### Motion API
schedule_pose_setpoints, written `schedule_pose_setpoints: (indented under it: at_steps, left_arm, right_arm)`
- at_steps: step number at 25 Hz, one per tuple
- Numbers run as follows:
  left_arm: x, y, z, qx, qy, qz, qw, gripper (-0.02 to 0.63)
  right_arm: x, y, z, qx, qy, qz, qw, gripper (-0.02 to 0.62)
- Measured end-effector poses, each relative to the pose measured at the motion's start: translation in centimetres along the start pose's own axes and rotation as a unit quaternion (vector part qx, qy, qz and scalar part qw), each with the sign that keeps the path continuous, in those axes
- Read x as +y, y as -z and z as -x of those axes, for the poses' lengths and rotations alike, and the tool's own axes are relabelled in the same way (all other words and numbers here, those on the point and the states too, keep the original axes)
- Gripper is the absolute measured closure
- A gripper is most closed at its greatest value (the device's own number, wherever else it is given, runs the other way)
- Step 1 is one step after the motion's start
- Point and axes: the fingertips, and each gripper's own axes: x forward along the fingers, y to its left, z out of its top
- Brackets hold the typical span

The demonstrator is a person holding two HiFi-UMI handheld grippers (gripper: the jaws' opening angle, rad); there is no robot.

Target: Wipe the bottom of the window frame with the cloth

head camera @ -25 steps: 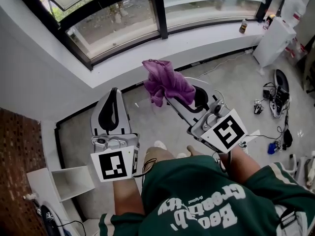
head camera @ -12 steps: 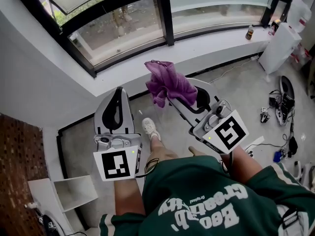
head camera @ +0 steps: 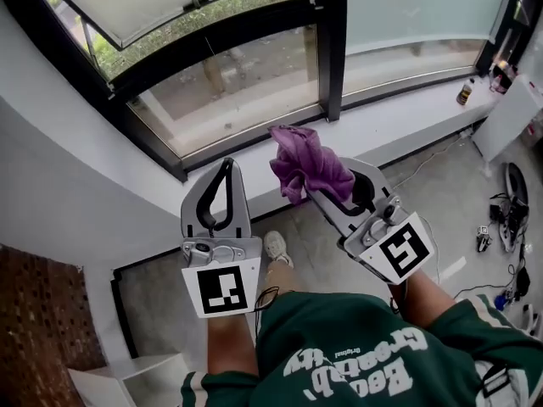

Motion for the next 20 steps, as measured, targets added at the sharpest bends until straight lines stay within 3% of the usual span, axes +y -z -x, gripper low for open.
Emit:
schedule_pose_setpoints:
  at_steps: [4, 8, 13, 16, 20]
  left_arm:
    - [8.3, 5.0, -9.2, 0.014, 0.015, -0.032, 0.9993, 0.601]
    - [15.3, 7.6, -17.5, 0.024, 0.051, -0.02, 0.9982, 0.601]
    - [20.8, 10.3, -22.7, 0.031, 0.06, -0.022, 0.9975, 0.601]
    - [22.8, 12.1, -24.8, 0.032, 0.052, 0.005, 0.9981, 0.601]
    - [23.3, 13.7, -28.4, 0.03, 0.081, 0.032, 0.9957, 0.601]
  right_arm:
    - [-5.1, 2.7, -12.8, 0.005, 0.01, -0.006, 1.0, 0.468]
    - [-10.6, 2.9, -22.9, 0.024, 0.038, -0.009, 0.999, 0.468]
    - [-12.8, 3.6, -29.2, 0.024, 0.041, -0.023, 0.999, 0.468]
    - [-13.8, 4.9, -32.0, 0.033, 0.035, -0.03, 0.998, 0.468]
    - [-15.8, 5.9, -35.8, 0.015, 0.017, -0.037, 0.999, 0.468]
